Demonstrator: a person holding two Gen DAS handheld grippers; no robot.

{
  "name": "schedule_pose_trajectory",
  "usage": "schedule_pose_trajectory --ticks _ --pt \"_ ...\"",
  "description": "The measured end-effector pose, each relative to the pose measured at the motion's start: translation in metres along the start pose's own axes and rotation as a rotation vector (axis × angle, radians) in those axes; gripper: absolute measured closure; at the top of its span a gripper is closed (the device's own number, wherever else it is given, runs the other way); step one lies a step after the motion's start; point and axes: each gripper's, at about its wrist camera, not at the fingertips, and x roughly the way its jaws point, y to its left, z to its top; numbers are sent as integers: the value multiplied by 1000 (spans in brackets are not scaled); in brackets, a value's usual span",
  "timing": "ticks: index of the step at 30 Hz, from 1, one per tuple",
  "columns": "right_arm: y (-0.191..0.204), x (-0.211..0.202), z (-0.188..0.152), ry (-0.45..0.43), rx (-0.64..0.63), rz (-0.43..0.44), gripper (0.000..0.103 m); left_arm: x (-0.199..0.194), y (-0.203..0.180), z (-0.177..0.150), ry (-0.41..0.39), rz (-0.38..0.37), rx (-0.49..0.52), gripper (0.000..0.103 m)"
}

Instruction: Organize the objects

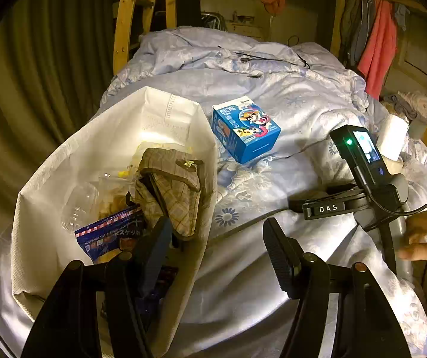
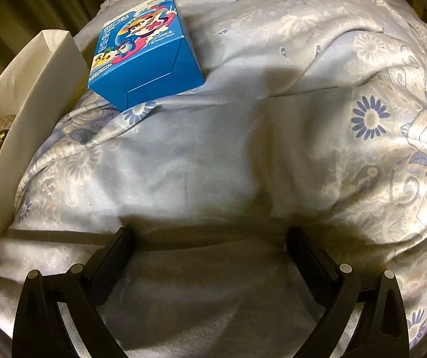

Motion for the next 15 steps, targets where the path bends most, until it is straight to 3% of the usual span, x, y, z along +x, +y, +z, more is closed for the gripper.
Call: schedule_pose_trajectory --ticks 15 --pt "1 -1 -3 4 5 3 0 -6 -1 1 -26 49 26 39"
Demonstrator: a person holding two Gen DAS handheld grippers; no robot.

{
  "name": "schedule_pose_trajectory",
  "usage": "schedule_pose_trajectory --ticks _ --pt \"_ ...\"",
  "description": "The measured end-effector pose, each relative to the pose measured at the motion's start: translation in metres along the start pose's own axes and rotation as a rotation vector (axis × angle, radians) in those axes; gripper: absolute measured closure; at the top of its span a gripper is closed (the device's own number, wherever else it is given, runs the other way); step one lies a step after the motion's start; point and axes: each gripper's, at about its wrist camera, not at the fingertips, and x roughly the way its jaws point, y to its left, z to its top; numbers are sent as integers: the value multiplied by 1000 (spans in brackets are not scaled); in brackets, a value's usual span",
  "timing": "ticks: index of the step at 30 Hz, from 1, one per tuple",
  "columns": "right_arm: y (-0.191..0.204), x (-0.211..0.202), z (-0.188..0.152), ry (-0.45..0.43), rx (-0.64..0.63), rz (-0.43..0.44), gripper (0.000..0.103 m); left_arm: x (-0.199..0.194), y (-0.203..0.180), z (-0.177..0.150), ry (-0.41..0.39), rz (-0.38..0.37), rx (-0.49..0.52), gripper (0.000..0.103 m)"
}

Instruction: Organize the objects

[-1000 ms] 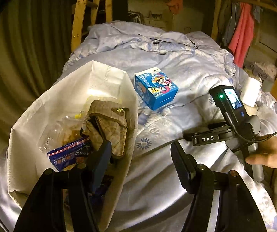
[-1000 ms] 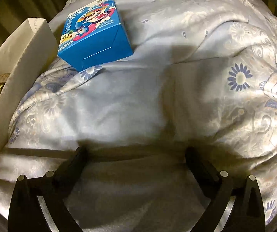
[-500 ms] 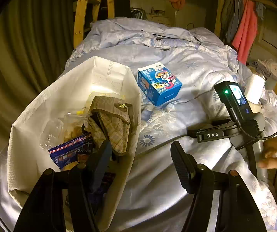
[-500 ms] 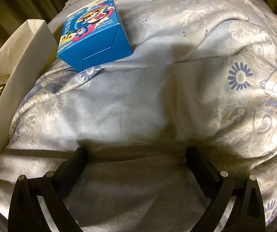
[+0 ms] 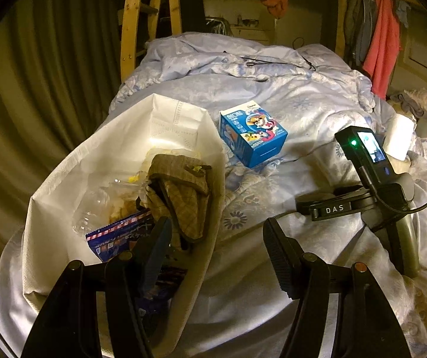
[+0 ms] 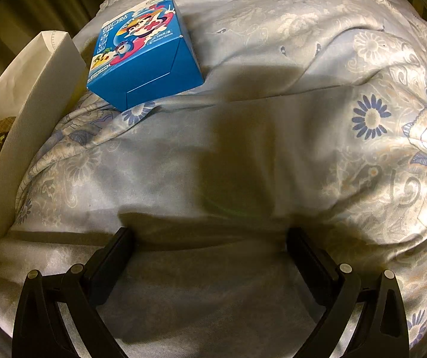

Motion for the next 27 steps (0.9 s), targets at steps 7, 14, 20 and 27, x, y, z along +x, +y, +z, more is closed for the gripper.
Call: schedule_pose_trajectory --ticks 7,14,20,27 --pt "-2 1 6 1 -2 2 0 -5 -7 -1 -26 106 38 39" --pt "-2 1 9 1 -3 2 0 -15 -15 -1 -100 311 89 39" --pt "-3 2 11 2 -3 2 0 -22 -16 -5 -152 236 100 28" --pt "-2 2 13 2 -2 3 0 -24 -20 -7 -170 204 113 5"
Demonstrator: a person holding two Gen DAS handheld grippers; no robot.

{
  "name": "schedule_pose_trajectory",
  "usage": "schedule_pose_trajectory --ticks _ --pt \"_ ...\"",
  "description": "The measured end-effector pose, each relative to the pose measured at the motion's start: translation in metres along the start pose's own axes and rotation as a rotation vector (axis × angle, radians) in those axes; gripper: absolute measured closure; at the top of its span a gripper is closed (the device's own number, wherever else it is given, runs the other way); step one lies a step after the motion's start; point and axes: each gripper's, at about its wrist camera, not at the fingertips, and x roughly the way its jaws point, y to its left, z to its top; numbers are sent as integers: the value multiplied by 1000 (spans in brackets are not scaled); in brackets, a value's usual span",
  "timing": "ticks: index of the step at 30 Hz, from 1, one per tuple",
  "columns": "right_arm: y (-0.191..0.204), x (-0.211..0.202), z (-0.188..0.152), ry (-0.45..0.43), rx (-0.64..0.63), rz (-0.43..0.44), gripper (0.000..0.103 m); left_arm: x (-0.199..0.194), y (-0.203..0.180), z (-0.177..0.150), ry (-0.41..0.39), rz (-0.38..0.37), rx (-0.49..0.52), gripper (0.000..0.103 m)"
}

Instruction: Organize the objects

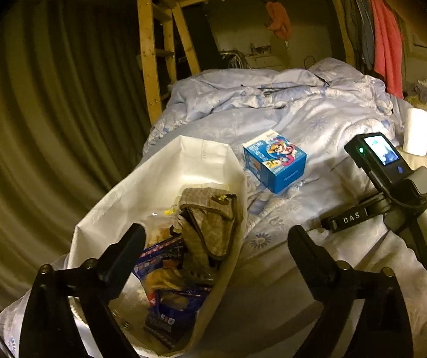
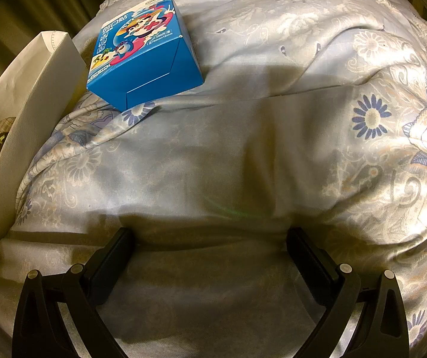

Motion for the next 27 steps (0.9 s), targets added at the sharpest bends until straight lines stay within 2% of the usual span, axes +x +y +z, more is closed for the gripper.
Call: schedule_pose_trajectory --ticks 7,8,9,10,12,15,17,19,20,21,22,25,27 --pt "0 0 1 0 1 0 0 1 -6 -3 33 -11 34 7" --pt "0 -1 0 0 1 0 0 0 -7 -5 16 -21 39 14" --pt "-1 -1 0 0 1 0 0 -1 -8 -6 4 -30 42 27" --pt "0 -1 1 0 1 0 0 -2 -10 -8 -9 -33 47 33" --pt "0 -1 2 0 1 0 0 -6 -10 -11 -31 -18 41 52" --pt "1 -1 2 0 2 0 0 -4 -5 -11 -20 42 10 69" --pt "0 -1 2 0 2 0 0 -4 -2 -10 -19 35 -5 70" --pt "1 -1 3 0 2 0 0 -3 -2 -10 -12 15 -3 64" --pt "-1 -1 3 0 2 0 0 -2 -2 -10 -6 16 0 43" --pt "-2 0 3 0 2 0 0 0 -3 -11 2 22 5 11" --pt "1 -1 3 0 2 0 0 2 -6 -13 20 31 20 0" --pt "0 -1 4 0 2 -1 0 4 -9 -20 46 71 47 1" --pt "0 -2 4 -1 3 0 0 3 -9 -21 48 63 49 1"
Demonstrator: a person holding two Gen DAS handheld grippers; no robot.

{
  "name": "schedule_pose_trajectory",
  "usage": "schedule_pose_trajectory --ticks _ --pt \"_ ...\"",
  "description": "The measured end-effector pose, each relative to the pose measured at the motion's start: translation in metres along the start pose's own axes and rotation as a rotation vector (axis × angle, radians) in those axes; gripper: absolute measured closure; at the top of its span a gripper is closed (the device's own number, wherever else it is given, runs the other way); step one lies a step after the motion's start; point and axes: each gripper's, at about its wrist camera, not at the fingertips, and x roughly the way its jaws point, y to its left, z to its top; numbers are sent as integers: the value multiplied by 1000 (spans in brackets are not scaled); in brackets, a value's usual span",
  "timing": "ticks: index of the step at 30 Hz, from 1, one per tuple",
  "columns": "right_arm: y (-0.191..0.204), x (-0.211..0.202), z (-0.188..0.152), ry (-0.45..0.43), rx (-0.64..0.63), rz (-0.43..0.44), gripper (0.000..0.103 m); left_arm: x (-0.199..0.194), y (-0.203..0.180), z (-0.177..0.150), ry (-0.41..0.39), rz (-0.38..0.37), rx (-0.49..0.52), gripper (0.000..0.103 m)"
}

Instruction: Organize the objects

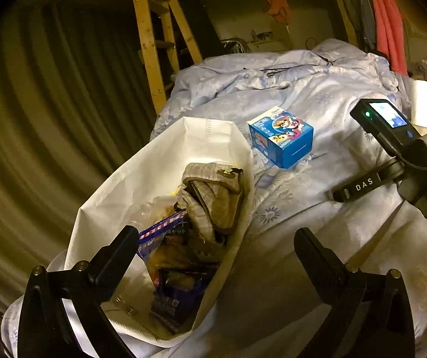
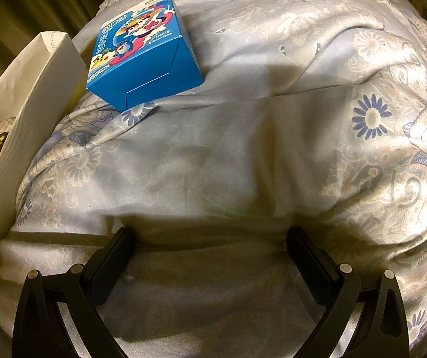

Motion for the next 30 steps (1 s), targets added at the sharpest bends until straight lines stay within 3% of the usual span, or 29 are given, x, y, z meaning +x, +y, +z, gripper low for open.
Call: schedule_pose_trajectory --ticks 5,8,10,13,15,17,20,23,25,27,30 --pt "-1 0 1 0 1 0 0 -6 4 4 -16 -71 -15 2" --pt "-2 0 1 0 1 1 0 -3 9 7 -11 -88 -44 21" --pt "-2 0 2 0 2 1 0 -3 18 8 -18 -134 -86 24" --pt "-3 0 2 0 2 1 0 -11 25 11 -74 -99 -123 29" --pt "-3 0 2 0 3 0 0 -16 25 12 -91 -99 -114 31" --pt "-2 0 3 0 3 1 0 -18 21 13 -95 -155 -77 31" --pt "-6 0 4 -1 6 4 0 -19 14 13 -105 -194 -40 45" --pt "-10 1 4 1 7 3 0 -22 16 15 -131 -176 -54 55" --pt "-13 2 5 2 8 4 0 -25 17 16 -151 -142 -68 55" --pt "-15 2 5 2 9 4 0 -30 17 15 -179 -144 -69 42" --pt "-17 2 5 2 10 4 0 -38 15 14 -222 -180 -51 33"
